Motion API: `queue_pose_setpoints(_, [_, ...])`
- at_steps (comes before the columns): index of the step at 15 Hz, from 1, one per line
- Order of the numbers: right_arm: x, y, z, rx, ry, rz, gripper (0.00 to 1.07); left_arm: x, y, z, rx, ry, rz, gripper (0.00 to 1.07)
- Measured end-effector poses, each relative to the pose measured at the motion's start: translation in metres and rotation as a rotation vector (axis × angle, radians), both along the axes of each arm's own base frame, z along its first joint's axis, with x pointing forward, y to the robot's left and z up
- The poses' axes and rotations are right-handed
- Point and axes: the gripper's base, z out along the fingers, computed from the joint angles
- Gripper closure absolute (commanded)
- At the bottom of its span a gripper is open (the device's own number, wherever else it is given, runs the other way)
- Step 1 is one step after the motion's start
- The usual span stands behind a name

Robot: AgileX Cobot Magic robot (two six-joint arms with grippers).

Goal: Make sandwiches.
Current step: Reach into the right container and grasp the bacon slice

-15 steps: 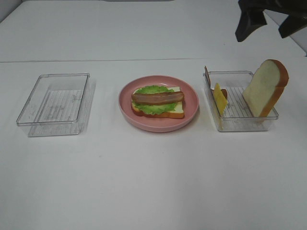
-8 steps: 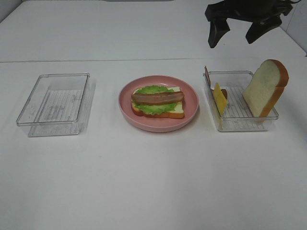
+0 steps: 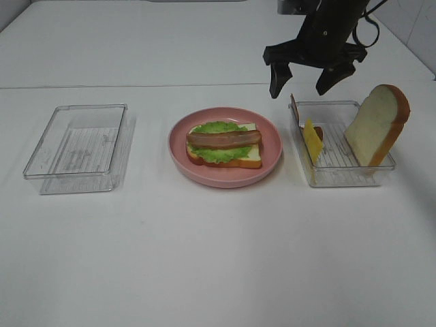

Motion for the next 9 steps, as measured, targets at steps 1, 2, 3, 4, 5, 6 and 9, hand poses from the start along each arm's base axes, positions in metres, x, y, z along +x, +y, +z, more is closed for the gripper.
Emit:
queue_pose_setpoints(1, [0.003, 0.001, -0.014, -0.005, 0.018, -0.001, 0.21, 0.000, 0.000, 0.000, 0.000, 0.000, 0.000, 0.08])
queue_pose_setpoints(2, [0.005, 0.001, -0.020, -0.004, 0.015, -0.002, 0.21, 0.000, 0.000, 0.000, 0.000, 0.000, 0.000, 0.08])
queue_pose_setpoints(3, [0.006, 0.001, -0.023, -0.004, 0.014, -0.002, 0.21, 0.000, 0.000, 0.000, 0.000, 0.000, 0.000, 0.08])
queue_pose_setpoints(4, [0.010, 0.002, -0.031, -0.003, 0.004, -0.005, 0.21, 0.000, 0.000, 0.000, 0.000, 0.000, 0.000, 0.08])
queue_pose_setpoints(5, [0.011, 0.003, -0.036, -0.002, -0.002, -0.006, 0.22, 0.000, 0.000, 0.000, 0.000, 0.000, 0.000, 0.08])
queue_pose_setpoints(6, [0.013, 0.003, -0.040, -0.004, -0.009, -0.006, 0.23, 0.000, 0.000, 0.000, 0.000, 0.000, 0.000, 0.08])
queue_pose_setpoints(9, [0.016, 0.003, -0.045, -0.005, -0.024, -0.011, 0.31, 0.000, 0.000, 0.000, 0.000, 0.000, 0.000, 0.08])
